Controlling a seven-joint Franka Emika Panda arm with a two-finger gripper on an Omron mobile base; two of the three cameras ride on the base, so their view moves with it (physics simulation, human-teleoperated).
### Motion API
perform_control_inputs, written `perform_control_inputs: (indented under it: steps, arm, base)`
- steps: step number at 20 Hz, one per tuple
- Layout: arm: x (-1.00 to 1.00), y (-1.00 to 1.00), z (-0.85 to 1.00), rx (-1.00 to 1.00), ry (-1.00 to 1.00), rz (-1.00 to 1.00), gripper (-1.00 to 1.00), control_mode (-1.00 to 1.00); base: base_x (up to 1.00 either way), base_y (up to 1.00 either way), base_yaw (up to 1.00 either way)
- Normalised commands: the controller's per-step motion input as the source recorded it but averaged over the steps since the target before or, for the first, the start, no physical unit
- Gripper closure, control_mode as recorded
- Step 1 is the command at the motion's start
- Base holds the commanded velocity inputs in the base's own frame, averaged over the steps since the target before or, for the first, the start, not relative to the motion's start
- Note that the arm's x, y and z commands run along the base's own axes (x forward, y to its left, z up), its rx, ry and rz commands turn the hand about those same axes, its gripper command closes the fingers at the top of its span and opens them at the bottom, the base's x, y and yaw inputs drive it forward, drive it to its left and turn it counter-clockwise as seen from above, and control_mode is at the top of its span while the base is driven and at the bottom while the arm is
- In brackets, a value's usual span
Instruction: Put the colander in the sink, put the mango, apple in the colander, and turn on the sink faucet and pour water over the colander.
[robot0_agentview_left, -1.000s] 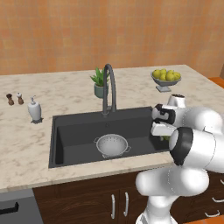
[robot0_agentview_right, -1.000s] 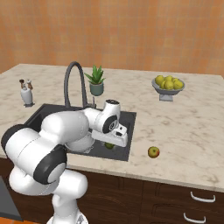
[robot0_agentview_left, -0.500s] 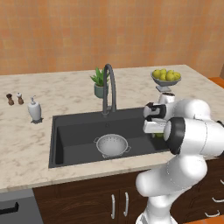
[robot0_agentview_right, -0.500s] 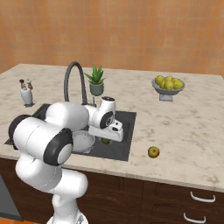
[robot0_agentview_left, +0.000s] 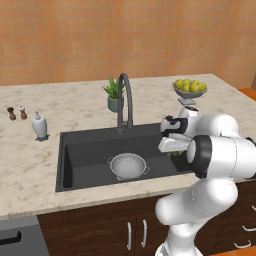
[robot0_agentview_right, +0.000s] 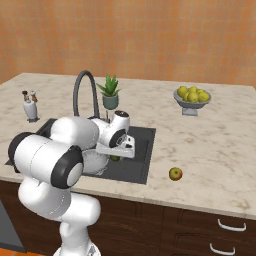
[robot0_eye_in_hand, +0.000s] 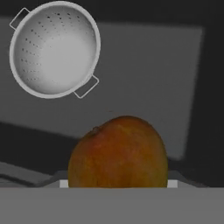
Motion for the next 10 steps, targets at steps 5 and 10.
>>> perform_control_inputs:
  steps: [5,10]
  arm:
    - [0.22,0.41,-0.15,0.2,-0.14,0.13,1.0,-1.0]
    - [0.27,0.38,0.01,0.03,0.09,0.1,1.0,-1.0]
  base:
    - [0.0,0.0,0.0]
    - [0.0,0.0,0.0]
